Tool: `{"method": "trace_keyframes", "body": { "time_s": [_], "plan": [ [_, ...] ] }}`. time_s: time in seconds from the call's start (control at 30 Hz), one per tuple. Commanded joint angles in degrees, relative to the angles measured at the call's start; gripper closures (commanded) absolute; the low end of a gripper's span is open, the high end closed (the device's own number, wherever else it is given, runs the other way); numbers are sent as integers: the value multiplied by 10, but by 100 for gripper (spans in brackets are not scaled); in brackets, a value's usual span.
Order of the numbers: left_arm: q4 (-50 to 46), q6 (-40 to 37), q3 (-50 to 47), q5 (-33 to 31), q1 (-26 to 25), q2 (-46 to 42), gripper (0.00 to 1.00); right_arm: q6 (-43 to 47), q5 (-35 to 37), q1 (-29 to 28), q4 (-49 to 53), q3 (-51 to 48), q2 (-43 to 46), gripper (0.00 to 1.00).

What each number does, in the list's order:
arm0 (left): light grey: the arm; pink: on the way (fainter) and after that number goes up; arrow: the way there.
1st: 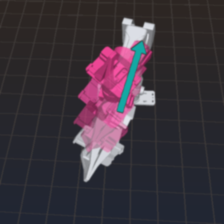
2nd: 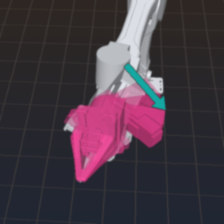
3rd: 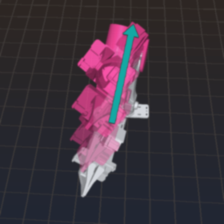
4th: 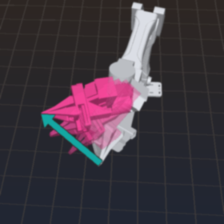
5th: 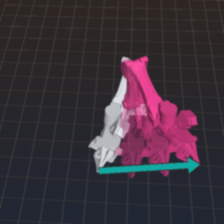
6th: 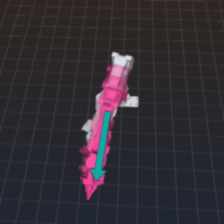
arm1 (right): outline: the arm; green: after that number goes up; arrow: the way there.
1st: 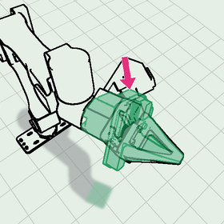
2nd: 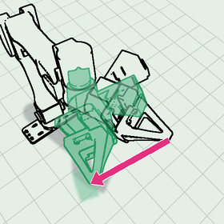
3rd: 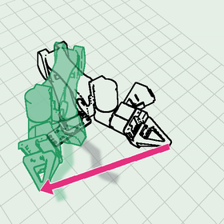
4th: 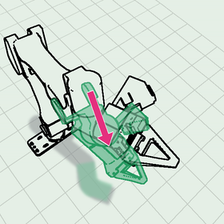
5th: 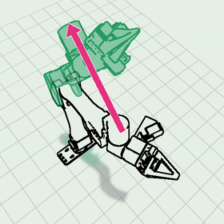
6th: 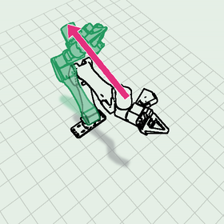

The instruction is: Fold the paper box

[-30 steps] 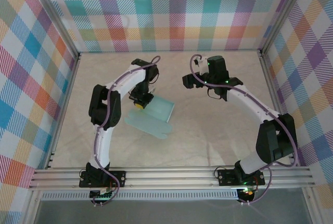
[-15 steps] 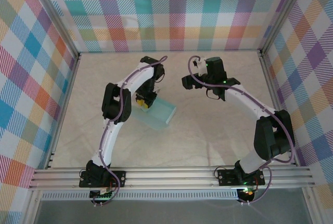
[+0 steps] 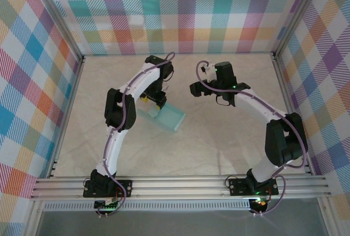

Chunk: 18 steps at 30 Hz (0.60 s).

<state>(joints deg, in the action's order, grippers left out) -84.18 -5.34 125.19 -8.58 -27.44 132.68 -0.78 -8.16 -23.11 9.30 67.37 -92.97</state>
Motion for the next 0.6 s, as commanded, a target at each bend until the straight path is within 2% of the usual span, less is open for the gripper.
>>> {"method": "trace_keyframes", "body": {
  "time_s": [0.0,0.1,0.2,0.33,0.43,0.57],
  "plan": [
    [123,53,-45,-51,7,-132,31,32,-18,-17,25,34,-34,6],
    [249,99,-155,-102,19,-233,25,35,2,-41,32,51,-64,6],
    [333,154,-264,-116,48,-323,16,34,5,-68,32,73,-97,6],
    [378,219,-396,-120,89,-418,10,29,10,-107,39,115,-154,6],
    [404,274,-497,-137,122,-498,0,25,19,-136,40,150,-203,6],
    [416,320,-590,-104,181,-579,0,7,47,-155,69,212,-271,7]
  ]
}}
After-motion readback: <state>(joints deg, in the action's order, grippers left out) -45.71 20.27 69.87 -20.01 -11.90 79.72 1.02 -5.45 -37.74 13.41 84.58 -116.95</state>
